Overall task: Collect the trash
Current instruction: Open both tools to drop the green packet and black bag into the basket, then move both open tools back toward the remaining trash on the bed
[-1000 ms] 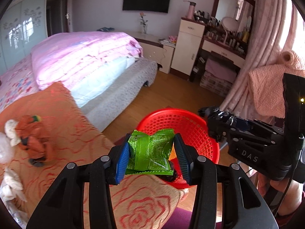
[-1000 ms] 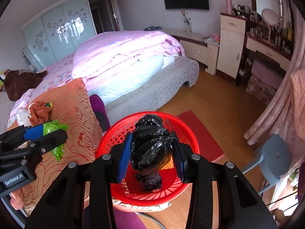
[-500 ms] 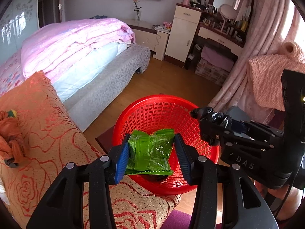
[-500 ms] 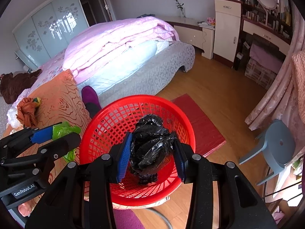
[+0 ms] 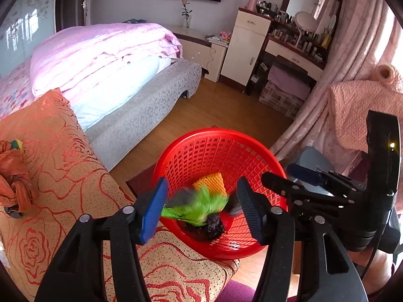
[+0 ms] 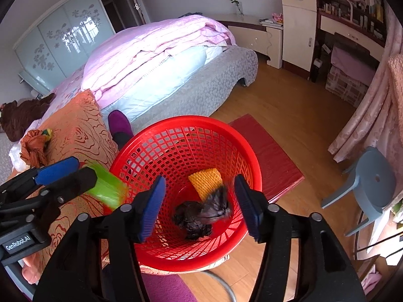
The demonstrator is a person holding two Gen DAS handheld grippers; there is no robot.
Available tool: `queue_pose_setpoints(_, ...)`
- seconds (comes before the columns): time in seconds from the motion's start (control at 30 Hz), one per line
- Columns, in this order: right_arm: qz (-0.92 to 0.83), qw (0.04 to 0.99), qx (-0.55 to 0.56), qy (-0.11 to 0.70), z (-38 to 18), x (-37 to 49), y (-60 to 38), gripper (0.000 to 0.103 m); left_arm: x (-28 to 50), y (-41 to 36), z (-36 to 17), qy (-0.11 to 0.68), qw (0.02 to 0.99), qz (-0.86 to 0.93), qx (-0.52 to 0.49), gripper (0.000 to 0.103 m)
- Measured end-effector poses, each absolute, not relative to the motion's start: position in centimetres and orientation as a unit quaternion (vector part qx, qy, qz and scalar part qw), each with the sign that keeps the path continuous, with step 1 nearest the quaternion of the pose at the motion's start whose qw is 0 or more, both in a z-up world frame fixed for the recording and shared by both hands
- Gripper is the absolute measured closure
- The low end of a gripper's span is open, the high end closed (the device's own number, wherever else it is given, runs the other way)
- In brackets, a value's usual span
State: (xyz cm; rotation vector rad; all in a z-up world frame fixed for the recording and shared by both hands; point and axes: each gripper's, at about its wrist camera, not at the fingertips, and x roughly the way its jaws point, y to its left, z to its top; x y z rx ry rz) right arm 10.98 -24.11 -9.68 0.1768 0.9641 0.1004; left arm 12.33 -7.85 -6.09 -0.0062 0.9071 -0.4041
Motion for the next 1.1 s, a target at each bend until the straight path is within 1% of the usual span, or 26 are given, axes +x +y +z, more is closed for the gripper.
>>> queue_pose_setpoints(0.03, 0.048, 0.881, 0.085, 0.462, -9.6, 11.0, -24.1, 0.045, 12.3, -7.9, -6.0, 0.434, 0.880, -0.195, -0.004, 0.042)
queue_pose_setpoints(0.1, 0.046, 0.883, 0.086, 0.459, -9.5, 10.9, -24.2, 0.045, 12.3, -8.0, -5.8, 0.431, 0.881, -0.195, -0.005, 0.039)
queue_pose_setpoints(0.83, 0.048, 0.905, 0.052, 0.418, -7.1, 9.6, -22.6, 0.044, 9.3, -4.2, -3.3, 0.390, 0.910, -0.142, -0.013, 0.037)
queue_pose_setpoints(1.1, 0.071, 0.913, 0.036, 0.400, -5.9, 8.5, -20.7, 0.040, 6.6, -1.0, -2.0, 0.372, 0.924, -0.088, -0.002, 0.035)
